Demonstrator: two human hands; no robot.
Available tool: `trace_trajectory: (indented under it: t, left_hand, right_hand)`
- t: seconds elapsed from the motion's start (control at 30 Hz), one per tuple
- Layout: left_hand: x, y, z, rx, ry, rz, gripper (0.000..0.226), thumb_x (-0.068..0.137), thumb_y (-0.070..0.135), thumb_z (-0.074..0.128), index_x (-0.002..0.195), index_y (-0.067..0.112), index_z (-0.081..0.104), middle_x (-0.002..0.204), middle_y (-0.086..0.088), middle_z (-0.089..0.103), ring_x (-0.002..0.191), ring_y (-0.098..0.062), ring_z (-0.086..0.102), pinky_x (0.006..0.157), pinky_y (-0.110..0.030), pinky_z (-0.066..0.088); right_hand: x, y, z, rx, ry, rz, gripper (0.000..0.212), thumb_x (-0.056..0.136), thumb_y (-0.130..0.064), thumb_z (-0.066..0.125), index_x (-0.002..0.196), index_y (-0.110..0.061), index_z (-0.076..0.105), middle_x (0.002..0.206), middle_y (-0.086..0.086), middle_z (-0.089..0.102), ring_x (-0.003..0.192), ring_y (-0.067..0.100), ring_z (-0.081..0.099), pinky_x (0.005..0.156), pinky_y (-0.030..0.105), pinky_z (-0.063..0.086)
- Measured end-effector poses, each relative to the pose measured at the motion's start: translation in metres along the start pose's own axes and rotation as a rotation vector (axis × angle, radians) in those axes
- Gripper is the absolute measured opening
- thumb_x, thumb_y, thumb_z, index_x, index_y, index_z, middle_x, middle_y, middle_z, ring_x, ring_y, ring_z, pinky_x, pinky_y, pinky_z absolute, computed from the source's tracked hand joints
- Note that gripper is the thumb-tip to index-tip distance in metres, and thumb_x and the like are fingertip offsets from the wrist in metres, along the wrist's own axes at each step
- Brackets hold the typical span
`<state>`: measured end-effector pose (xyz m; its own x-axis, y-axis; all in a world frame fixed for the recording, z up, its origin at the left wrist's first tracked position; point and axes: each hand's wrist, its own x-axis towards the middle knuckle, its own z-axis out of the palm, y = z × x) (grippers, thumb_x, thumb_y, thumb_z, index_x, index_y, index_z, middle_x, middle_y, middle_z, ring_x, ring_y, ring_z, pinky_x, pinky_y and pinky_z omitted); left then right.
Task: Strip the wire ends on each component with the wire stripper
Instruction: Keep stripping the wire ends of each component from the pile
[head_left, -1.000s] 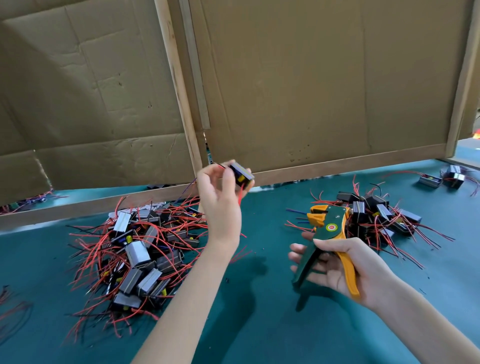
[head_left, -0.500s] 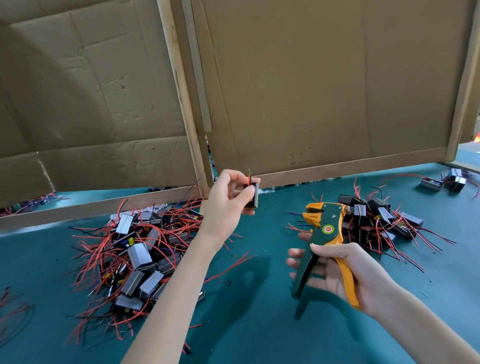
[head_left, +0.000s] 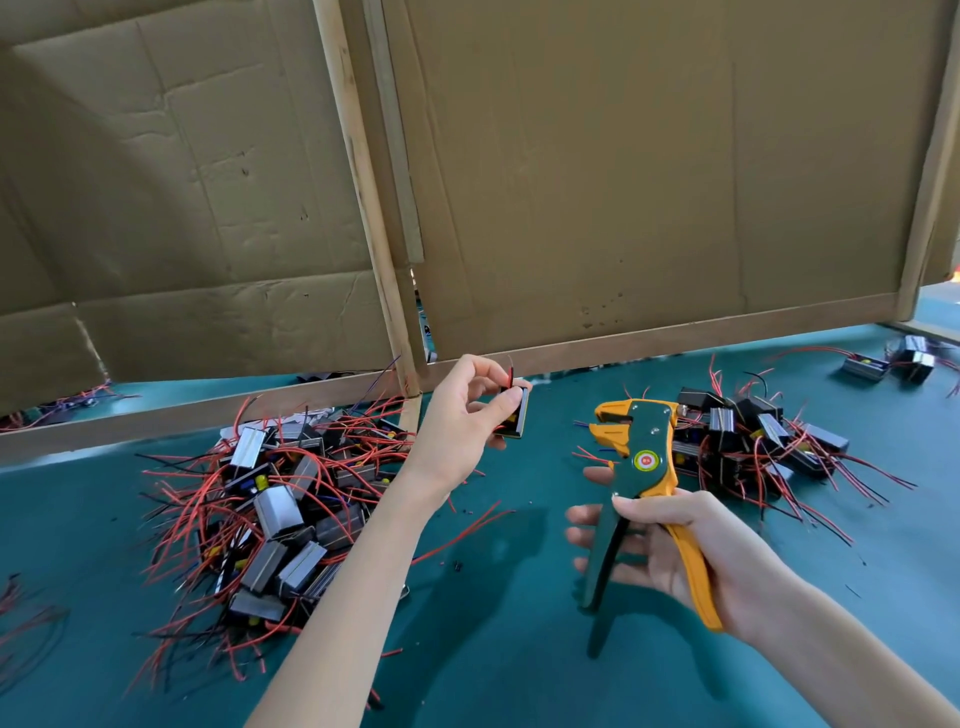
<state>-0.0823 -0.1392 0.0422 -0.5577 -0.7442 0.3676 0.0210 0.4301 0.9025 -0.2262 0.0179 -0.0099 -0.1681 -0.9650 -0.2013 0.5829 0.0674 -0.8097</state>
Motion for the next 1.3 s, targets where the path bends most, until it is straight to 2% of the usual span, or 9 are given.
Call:
trace_trajectory:
  t: [0.33,0.6,0.77,0.87,0.93,1.03,1.13,1.23,1.3]
  left_hand:
    - [-0.001,0.000,0.000,0.018,-0.029,-0.009,0.016,0.094,0.012,0.058,0.086,0.023,0.050,0.096,0.009,0.070,0.070,-0.006,0.060,0.054,-0.019,0.048]
    - [-0.006,0.004,0.002,-0.061,-0.126,-0.051,0.022,0.101,0.003,0.040,0.093,0.017,0.055,0.109,-0.005,0.065,0.082,-0.014,0.065,0.061,-0.025,0.054]
    - [-0.005,0.006,-0.002,0.021,-0.140,0.001,0.009,0.098,0.011,0.051,0.098,0.019,0.052,0.099,0.006,0.071,0.075,-0.015,0.057,0.056,-0.025,0.052]
    - [-0.005,0.010,-0.004,0.065,-0.165,0.014,0.007,0.096,0.012,0.056,0.099,0.019,0.056,0.099,0.006,0.073,0.069,-0.016,0.049,0.057,-0.021,0.049]
    - [-0.006,0.014,-0.005,0.113,-0.195,0.016,0.010,0.095,0.012,0.058,0.095,0.021,0.061,0.099,0.006,0.070,0.072,-0.018,0.052,0.060,-0.021,0.050]
    - [-0.008,0.019,-0.005,0.241,-0.263,0.031,0.007,0.096,0.016,0.057,0.095,0.022,0.061,0.100,0.002,0.067,0.082,-0.028,0.060,0.078,-0.034,0.050]
    - [-0.012,0.025,-0.006,0.341,-0.315,0.082,0.005,0.096,0.021,0.056,0.094,0.025,0.058,0.092,-0.001,0.069,0.089,-0.020,0.060,0.081,-0.025,0.044]
    - [-0.014,0.030,-0.006,0.413,-0.326,0.115,0.008,0.096,0.022,0.056,0.092,0.028,0.058,0.086,0.007,0.064,0.079,-0.010,0.055,0.072,-0.016,0.042]
    - [-0.014,0.032,-0.006,0.423,-0.338,0.102,0.007,0.097,0.022,0.055,0.093,0.027,0.058,0.088,0.006,0.063,0.075,-0.012,0.059,0.068,-0.016,0.042]
  right_hand:
    - [-0.001,-0.001,0.002,-0.007,0.000,0.005,0.053,0.071,-0.004,0.060,0.125,-0.005,0.059,0.106,0.033,0.067,0.092,0.042,0.070,0.069,0.050,0.059]
    - [-0.003,-0.002,0.004,-0.018,-0.020,-0.004,0.052,0.071,-0.004,0.061,0.123,-0.005,0.061,0.107,0.034,0.067,0.092,0.043,0.069,0.070,0.051,0.059]
    - [-0.005,-0.004,0.005,-0.090,-0.083,-0.036,0.050,0.069,0.004,0.067,0.118,-0.007,0.067,0.100,0.033,0.067,0.078,0.040,0.068,0.069,0.048,0.057]
    - [-0.007,-0.005,0.007,-0.128,-0.130,-0.072,0.045,0.069,-0.009,0.074,0.114,-0.011,0.070,0.097,0.031,0.067,0.076,0.038,0.067,0.069,0.048,0.056]
    - [-0.007,-0.004,0.008,-0.161,-0.158,-0.089,0.048,0.067,-0.014,0.077,0.115,-0.012,0.069,0.097,0.031,0.067,0.077,0.038,0.067,0.071,0.048,0.055]
    - [-0.007,-0.002,0.006,-0.202,-0.192,-0.104,0.048,0.070,-0.016,0.078,0.117,-0.012,0.067,0.098,0.031,0.067,0.078,0.038,0.066,0.073,0.048,0.055]
    - [-0.006,-0.002,0.005,-0.236,-0.207,-0.106,0.048,0.068,-0.015,0.079,0.115,-0.011,0.068,0.096,0.031,0.066,0.077,0.039,0.066,0.072,0.048,0.055]
    - [-0.006,-0.002,0.005,-0.242,-0.206,-0.101,0.043,0.065,-0.010,0.078,0.106,-0.005,0.071,0.092,0.033,0.066,0.074,0.040,0.066,0.069,0.049,0.056]
    - [-0.006,-0.001,0.007,-0.242,-0.198,-0.101,0.031,0.066,-0.003,0.076,0.097,0.001,0.071,0.088,0.034,0.065,0.070,0.040,0.066,0.066,0.048,0.056]
